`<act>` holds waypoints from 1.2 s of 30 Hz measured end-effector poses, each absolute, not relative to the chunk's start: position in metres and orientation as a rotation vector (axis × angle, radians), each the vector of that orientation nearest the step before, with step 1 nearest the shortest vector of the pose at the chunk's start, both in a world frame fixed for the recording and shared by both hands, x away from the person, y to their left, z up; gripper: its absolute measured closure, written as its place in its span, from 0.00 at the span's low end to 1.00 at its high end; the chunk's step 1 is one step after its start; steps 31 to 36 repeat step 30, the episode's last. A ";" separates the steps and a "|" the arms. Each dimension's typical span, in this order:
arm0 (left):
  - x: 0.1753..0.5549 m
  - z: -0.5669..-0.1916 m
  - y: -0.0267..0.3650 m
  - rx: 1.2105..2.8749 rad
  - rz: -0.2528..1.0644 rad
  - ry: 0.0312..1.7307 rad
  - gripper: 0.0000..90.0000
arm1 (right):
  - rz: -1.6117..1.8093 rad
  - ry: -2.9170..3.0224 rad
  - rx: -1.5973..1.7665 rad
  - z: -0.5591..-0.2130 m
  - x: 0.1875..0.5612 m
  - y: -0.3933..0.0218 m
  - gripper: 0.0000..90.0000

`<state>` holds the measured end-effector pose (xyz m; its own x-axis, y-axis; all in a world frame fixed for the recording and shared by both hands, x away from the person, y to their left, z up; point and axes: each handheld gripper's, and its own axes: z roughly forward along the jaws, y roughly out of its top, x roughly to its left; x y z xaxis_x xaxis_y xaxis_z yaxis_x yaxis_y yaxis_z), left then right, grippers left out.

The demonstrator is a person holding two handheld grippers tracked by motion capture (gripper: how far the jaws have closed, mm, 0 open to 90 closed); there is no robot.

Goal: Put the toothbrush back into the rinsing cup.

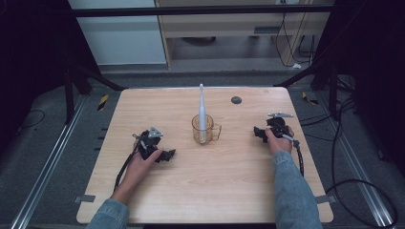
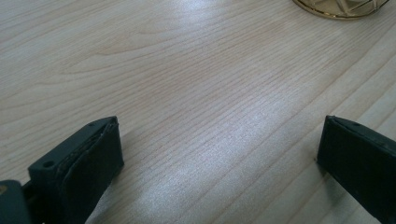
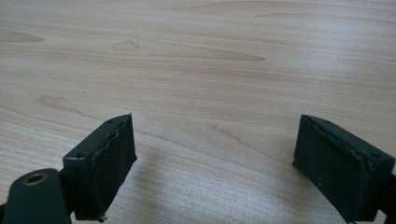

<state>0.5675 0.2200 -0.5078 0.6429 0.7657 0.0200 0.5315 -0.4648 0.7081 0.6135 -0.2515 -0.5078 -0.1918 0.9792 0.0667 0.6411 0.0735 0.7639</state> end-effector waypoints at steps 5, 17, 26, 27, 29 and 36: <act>0.567 -0.508 0.220 2.179 0.443 1.005 0.00 | 0.937 1.892 1.604 -0.509 0.614 -0.250 0.13; 0.567 -0.508 0.220 2.179 0.443 1.005 0.00 | 0.880 1.911 1.586 -0.510 0.614 -0.245 0.10; 0.567 -0.508 0.220 2.179 0.443 1.005 0.00 | 0.831 1.916 1.590 -0.511 0.612 -0.240 0.02; 0.567 -0.508 0.220 2.179 0.443 1.005 0.00 | 0.831 1.916 1.590 -0.511 0.612 -0.240 0.02; 0.567 -0.508 0.220 2.178 0.441 1.007 0.00 | 0.810 1.885 1.637 -0.511 0.612 -0.237 0.00; 0.567 -0.508 0.220 2.178 0.441 1.007 0.00 | 0.810 1.885 1.637 -0.511 0.612 -0.237 0.00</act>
